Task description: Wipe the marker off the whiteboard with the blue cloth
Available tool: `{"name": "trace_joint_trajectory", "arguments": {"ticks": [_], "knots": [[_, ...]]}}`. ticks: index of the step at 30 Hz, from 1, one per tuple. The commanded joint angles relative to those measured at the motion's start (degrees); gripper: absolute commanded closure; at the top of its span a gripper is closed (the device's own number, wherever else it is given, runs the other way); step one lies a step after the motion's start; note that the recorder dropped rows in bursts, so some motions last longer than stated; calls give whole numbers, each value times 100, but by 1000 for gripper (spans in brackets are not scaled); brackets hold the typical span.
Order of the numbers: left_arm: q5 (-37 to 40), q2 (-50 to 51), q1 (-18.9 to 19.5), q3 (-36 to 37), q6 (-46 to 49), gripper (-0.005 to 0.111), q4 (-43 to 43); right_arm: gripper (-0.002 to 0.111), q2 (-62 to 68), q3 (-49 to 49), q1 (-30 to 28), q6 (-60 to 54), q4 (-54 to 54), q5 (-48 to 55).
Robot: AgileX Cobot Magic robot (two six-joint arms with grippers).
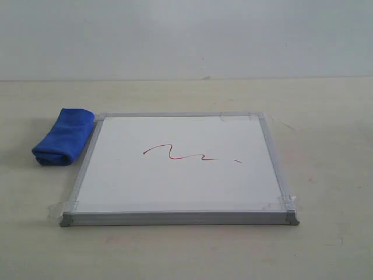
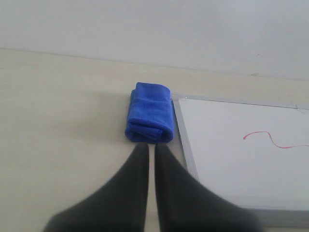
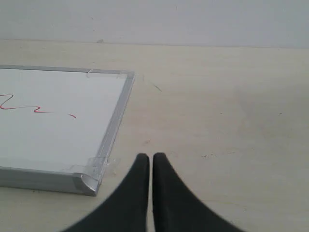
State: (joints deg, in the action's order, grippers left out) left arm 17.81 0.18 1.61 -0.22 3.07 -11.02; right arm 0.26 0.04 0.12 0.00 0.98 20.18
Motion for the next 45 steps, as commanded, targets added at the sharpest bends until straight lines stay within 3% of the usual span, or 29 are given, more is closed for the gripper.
{"name": "trace_joint_trajectory", "arguments": {"ticks": [1,18,20,25,27,33,41,45], "knots": [[3,-18,9,22,-45,102,-28,108,-26,-4,-12,0,-9,-26],[-141,-18,9,22,-45,102,-28,108,-26,-4,-12,0,-9,-37],[-390,-18,9,22,-45,102,14,108,-26,-4,-12,0,-9,-37],[-2076,-18,9,22,-73,102,-19,108,-26,-4,-12,0,-9,-37],[-2386,-18,9,22,-244,102,-17,108,-26,-4,-12,0,-9,-37],[-2237,299,9,-1013,-216,102,65,108,-26,-4,-12,0,-9,-37],[-397,2568,9,-3110,370,102,364,108,-26,-4,-12,0,-9,-37],[-475,3423,9,-3642,382,102,302,108,-26,-4,-12,0,-9,-37]]}}
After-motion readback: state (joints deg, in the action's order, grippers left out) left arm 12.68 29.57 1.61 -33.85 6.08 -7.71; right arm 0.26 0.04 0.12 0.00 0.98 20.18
